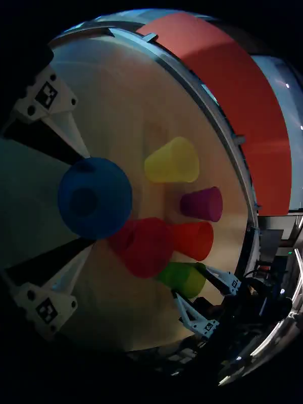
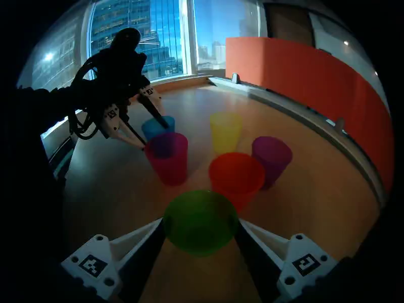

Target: Pour water

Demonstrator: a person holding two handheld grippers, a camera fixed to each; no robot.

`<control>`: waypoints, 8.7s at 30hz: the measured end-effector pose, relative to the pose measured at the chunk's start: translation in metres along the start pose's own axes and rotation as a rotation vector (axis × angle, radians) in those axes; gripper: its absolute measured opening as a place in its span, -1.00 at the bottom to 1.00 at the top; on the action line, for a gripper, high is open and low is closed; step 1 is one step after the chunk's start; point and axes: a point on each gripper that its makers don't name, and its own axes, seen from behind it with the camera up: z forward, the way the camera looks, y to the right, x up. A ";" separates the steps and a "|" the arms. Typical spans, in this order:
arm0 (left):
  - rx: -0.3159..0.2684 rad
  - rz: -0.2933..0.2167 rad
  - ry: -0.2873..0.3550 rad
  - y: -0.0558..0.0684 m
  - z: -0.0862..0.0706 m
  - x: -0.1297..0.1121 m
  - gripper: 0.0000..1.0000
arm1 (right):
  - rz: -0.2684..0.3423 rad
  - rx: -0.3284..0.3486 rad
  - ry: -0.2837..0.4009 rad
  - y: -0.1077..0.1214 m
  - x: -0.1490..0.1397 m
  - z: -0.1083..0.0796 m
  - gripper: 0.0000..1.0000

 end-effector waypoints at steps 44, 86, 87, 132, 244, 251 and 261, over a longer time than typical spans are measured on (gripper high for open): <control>0.069 -0.097 0.041 0.007 -0.044 -0.031 0.92 | 0.085 -0.131 0.062 0.000 -0.025 -0.053 0.99; 0.674 -0.305 0.697 -0.021 -0.209 0.034 0.92 | 0.166 -0.644 0.722 0.025 0.092 -0.178 0.99; 0.688 -0.309 0.705 -0.022 -0.211 0.034 0.92 | 0.169 -0.664 0.729 0.027 0.093 -0.181 0.98; 0.979 -0.351 0.772 -0.043 -0.223 0.019 0.92 | 0.261 -0.978 0.751 0.065 0.094 -0.212 0.99; 0.895 -0.437 0.763 -0.069 -0.148 -0.014 0.92 | 0.214 -1.049 0.744 0.112 0.020 -0.183 0.99; 0.895 -0.437 0.763 -0.070 -0.148 -0.014 0.92 | 0.246 -1.034 0.735 0.121 0.007 -0.181 0.99; 0.895 -0.437 0.763 -0.070 -0.148 -0.014 0.92 | 0.271 -1.030 0.711 0.129 -0.006 -0.172 1.00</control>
